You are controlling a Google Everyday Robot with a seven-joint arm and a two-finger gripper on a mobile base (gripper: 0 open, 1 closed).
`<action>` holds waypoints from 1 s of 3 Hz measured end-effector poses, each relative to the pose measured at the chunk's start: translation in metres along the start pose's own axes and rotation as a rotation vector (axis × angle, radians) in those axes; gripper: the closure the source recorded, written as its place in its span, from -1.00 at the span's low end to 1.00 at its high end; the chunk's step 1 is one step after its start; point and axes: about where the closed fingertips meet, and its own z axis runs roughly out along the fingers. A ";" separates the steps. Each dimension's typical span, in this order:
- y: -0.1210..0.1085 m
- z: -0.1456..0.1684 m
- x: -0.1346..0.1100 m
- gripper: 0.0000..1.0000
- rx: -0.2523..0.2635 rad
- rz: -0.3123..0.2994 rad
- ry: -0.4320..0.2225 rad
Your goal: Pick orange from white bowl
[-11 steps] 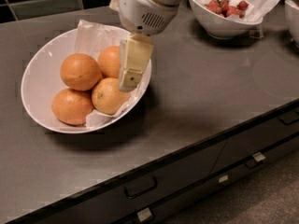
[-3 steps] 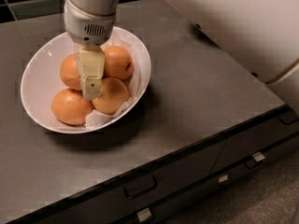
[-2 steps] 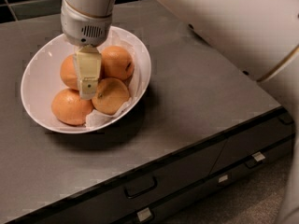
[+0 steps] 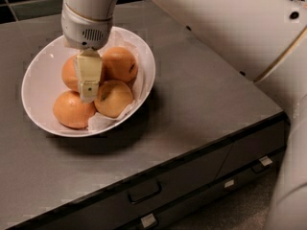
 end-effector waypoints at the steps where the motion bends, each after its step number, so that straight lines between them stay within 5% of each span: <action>1: 0.001 0.004 0.000 -0.78 -0.009 -0.001 -0.001; 2: 0.000 0.008 0.000 -0.72 -0.023 0.000 0.003; 3: -0.002 0.010 0.000 -0.42 -0.032 -0.001 0.008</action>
Offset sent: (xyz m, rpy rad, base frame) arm 0.0023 0.0020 -0.0135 -0.0321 0.0408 0.0114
